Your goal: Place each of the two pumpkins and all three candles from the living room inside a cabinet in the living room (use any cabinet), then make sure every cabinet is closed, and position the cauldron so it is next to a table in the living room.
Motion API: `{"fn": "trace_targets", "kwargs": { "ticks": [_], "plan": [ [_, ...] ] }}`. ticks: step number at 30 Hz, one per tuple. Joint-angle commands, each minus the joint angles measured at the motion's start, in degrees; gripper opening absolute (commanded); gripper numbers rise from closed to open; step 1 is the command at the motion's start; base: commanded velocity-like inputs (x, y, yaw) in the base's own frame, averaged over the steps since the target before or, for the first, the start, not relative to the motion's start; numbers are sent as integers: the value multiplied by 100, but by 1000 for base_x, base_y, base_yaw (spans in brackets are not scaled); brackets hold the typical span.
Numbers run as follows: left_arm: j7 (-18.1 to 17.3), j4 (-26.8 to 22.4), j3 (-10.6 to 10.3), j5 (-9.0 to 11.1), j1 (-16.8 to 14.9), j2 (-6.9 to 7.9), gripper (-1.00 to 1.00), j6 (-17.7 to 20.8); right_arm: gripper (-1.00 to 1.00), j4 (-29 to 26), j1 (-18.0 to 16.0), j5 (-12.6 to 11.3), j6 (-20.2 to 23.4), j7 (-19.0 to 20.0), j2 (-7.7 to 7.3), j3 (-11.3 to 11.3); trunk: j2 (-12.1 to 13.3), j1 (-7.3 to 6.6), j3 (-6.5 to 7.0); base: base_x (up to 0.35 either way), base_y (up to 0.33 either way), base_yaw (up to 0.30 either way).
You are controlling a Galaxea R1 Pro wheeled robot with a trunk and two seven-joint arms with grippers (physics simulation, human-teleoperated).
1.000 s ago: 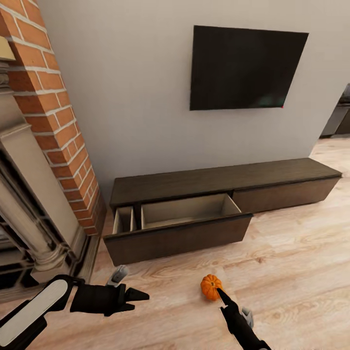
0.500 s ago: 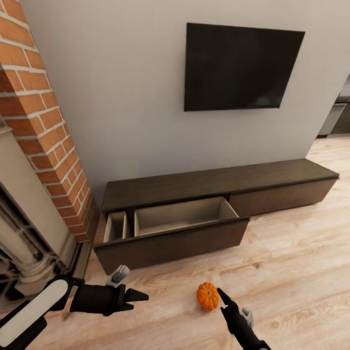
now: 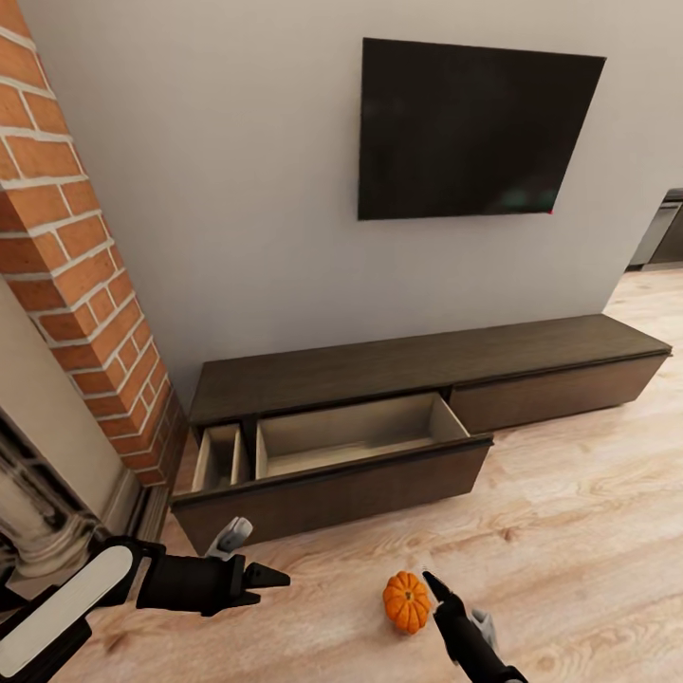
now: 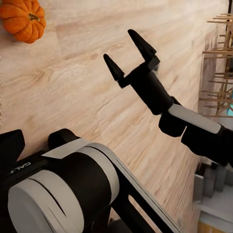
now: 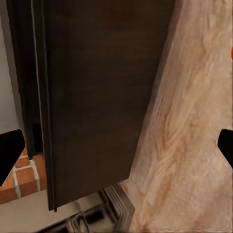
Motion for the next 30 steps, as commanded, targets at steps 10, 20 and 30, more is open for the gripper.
{"fn": "trace_targets", "kwargs": {
  "ticks": [10,20,30],
  "plan": [
    [396,-303,14,-639,-5,-105,100,-9,100,-77,-5,-63,370,-1799,-139,498,-2,0,-5,5,-3,0],
    [370,-320,37,-598,-6,-115,100,22,100,-118,-5,-64,69,-2455,-407,592,-2,0,-5,0,0,0],
    [363,-312,92,38,-6,-92,100,26,100,-58,-5,-61,32,-1332,-447,1200,-2,0,-5,0,0,0]
  ]
}}
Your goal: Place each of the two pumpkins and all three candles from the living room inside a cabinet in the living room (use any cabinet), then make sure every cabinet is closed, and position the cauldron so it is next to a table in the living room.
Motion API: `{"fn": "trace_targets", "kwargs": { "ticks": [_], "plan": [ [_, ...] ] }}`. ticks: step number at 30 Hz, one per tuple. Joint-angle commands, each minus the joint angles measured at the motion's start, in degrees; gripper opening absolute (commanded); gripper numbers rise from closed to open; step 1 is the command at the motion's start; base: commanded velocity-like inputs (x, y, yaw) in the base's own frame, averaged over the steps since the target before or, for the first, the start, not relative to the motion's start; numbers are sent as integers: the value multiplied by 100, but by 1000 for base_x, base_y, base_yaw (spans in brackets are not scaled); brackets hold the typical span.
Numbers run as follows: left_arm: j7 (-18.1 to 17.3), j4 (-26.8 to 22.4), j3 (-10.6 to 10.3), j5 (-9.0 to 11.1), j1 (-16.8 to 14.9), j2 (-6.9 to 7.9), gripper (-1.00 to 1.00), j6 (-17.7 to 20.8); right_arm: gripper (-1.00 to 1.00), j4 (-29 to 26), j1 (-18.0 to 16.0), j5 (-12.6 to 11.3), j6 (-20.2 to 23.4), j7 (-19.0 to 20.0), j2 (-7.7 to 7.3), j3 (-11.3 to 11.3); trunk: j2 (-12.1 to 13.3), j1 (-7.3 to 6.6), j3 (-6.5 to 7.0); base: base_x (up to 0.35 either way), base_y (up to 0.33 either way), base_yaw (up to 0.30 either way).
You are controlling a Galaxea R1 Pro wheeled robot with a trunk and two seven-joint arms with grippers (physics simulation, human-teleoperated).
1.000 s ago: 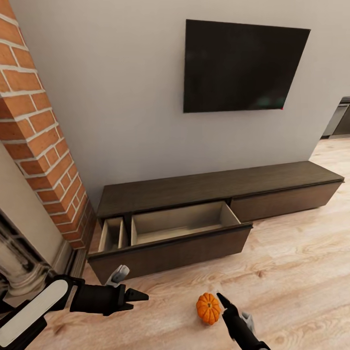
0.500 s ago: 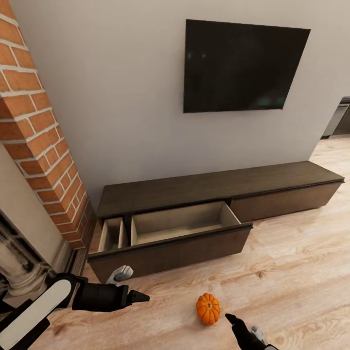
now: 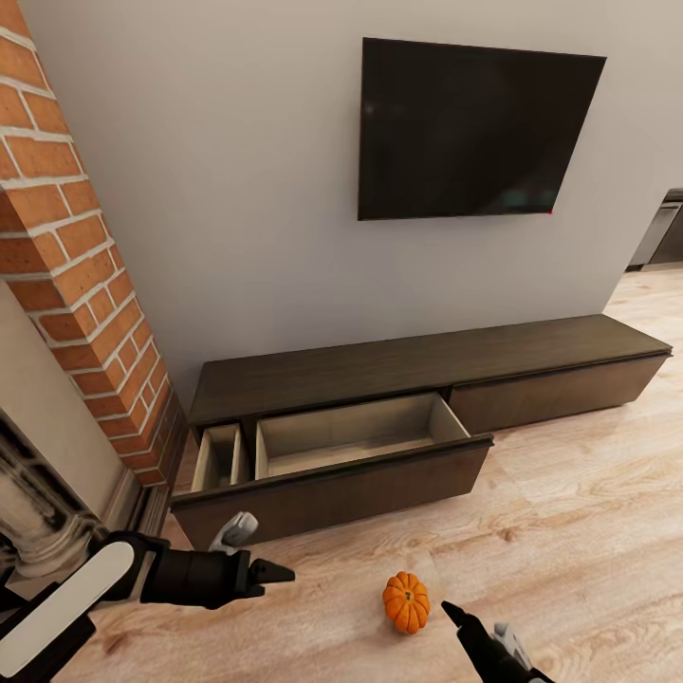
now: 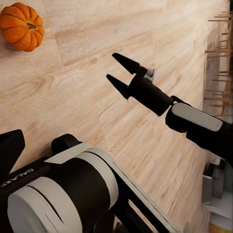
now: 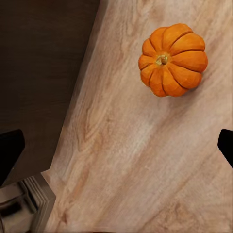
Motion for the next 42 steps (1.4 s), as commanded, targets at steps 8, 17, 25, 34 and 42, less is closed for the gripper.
{"fn": "trace_targets", "kwargs": {
  "ticks": [8,17,25,34,42],
  "plan": [
    [57,16,54,135,-5,-12,100,-2,100,40,-3,-69,7,293,-6,73,-203,109,-95,0,0,0],
    [52,30,66,147,-5,-14,100,6,100,58,-3,-65,-64,329,-7,74,-564,307,-256,0,0,0],
    [52,21,16,245,-5,-19,100,7,100,59,-3,-68,-201,335,1,74,-885,482,-400,0,0,0],
    [52,35,52,269,-5,-21,100,15,100,59,-3,-69,-255,335,2,74,-1246,680,-561,0,0,0],
    [51,40,57,270,-5,-20,100,18,100,59,-3,-70,-280,299,5,71,-1566,856,-705,0,0,0]
  ]
}}
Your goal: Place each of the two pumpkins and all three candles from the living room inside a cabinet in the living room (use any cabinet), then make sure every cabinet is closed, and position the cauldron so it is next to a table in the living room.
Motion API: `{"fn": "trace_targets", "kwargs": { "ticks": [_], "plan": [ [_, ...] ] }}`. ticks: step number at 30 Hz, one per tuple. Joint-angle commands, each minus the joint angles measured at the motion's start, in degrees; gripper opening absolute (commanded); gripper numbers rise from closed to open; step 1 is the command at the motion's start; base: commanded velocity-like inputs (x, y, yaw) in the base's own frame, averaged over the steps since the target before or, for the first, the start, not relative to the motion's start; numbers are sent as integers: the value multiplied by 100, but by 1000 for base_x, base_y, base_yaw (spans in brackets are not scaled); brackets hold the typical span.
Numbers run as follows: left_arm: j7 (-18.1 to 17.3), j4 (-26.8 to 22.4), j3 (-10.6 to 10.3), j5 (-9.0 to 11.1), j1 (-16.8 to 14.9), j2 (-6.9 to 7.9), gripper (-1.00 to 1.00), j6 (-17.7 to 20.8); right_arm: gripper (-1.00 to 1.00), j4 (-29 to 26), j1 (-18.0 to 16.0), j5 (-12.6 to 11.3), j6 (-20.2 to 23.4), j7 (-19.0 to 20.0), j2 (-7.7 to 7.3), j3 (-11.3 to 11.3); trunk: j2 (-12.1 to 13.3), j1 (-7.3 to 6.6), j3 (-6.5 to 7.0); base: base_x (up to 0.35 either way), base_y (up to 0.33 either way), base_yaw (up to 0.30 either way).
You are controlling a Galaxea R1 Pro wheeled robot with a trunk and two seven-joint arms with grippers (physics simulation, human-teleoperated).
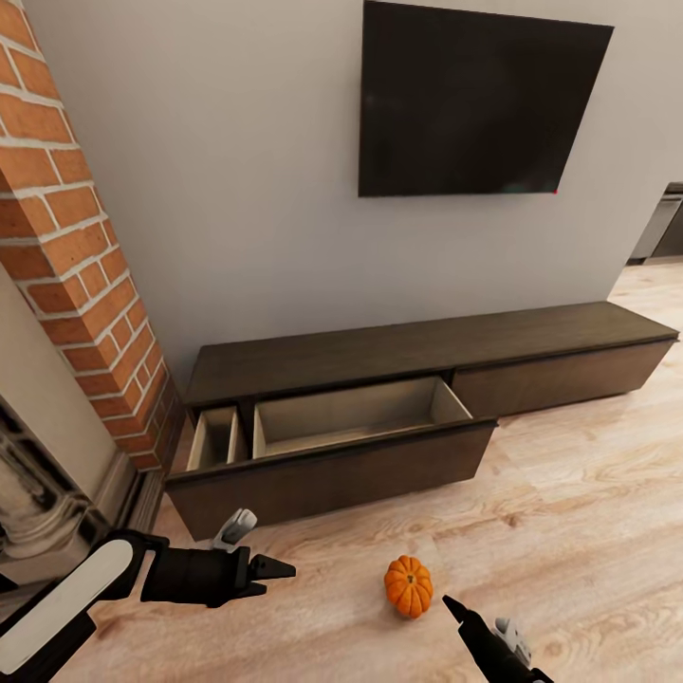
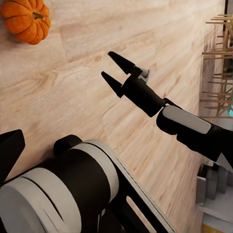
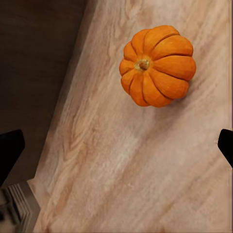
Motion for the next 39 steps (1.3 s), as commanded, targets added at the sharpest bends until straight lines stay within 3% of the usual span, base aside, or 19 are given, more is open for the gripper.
{"fn": "trace_targets", "kwargs": {
  "ticks": [1,8,21,31,39],
  "plan": [
    [54,-4,-9,63,-6,3,100,2,100,1,-2,-54,55,12,-6,39,-44,22,-23,0,0,0],
    [56,-4,-28,276,-6,3,100,1,100,1,-2,-57,208,20,-13,41,-324,175,-149,0,0,0],
    [64,5,-58,301,-6,1,100,-2,100,1,-2,-57,152,33,-6,38,-846,461,-382,0,0,0],
    [69,5,-81,279,-6,-4,100,-6,100,1,-2,-57,149,42,-4,41,-846,461,-382,0,-6,0],
    [81,5,-89,233,-6,-8,100,-10,100,1,-2,-57,149,55,-5,41,-846,461,-382,0,-251,0]
  ]
}}
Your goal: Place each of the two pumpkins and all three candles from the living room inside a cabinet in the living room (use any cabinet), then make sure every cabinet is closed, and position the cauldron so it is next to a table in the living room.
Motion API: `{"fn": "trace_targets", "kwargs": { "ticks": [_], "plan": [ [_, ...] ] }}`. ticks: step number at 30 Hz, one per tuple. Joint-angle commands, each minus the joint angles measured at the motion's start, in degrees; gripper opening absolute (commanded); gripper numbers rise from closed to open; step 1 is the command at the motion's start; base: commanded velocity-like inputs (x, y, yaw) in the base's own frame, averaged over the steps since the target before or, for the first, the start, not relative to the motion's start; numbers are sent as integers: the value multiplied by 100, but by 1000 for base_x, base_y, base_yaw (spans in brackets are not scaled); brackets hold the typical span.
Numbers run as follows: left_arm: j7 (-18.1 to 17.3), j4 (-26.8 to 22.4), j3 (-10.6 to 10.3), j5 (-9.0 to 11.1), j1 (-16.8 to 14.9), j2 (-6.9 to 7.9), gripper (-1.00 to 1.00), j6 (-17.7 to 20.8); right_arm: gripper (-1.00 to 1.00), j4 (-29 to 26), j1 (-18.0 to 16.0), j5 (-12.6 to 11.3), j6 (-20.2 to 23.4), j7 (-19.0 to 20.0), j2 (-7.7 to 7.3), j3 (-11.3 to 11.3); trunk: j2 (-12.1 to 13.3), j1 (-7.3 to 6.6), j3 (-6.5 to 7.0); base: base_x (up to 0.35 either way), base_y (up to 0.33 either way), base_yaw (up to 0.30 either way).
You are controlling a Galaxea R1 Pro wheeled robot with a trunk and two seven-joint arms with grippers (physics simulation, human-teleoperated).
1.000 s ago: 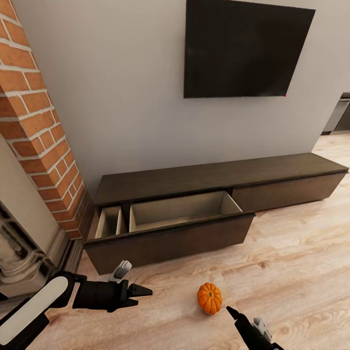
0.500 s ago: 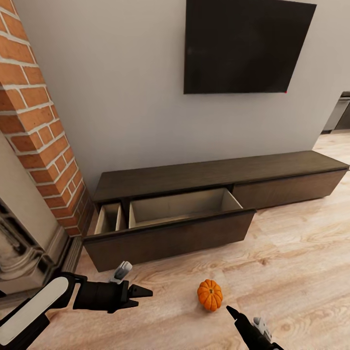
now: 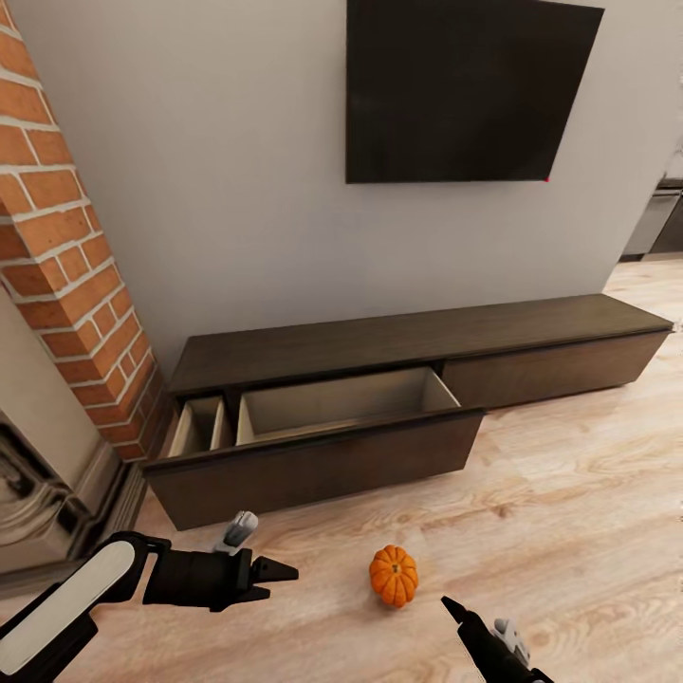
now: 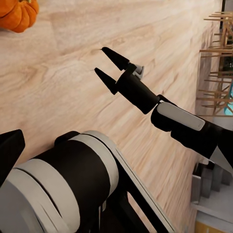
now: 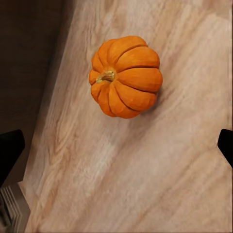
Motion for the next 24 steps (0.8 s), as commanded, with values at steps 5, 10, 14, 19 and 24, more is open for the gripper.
{"fn": "trace_targets", "kwargs": {
  "ticks": [5,10,14,19,24],
  "plan": [
    [59,-6,-11,60,-6,5,100,-2,100,-4,-2,-59,33,18,7,33,-2,-1,-5,42,-186,0],
    [59,-6,-33,65,-6,5,100,-1,100,-13,-2,-59,33,-25,22,40,-2,-1,-5,89,-29,104],
    [53,-6,-54,66,-6,5,100,1,100,-16,-2,-57,33,-52,18,41,-2,-1,-5,22,-4,240],
    [54,-6,-59,67,-6,5,100,1,100,-5,-2,-51,33,-72,17,42,-2,-1,-5,-27,-1,275],
    [72,-6,-152,54,-6,-1,100,-7,100,0,-2,-50,27,-70,4,42,-2,-1,-5,-4,-17,281]
  ]
}}
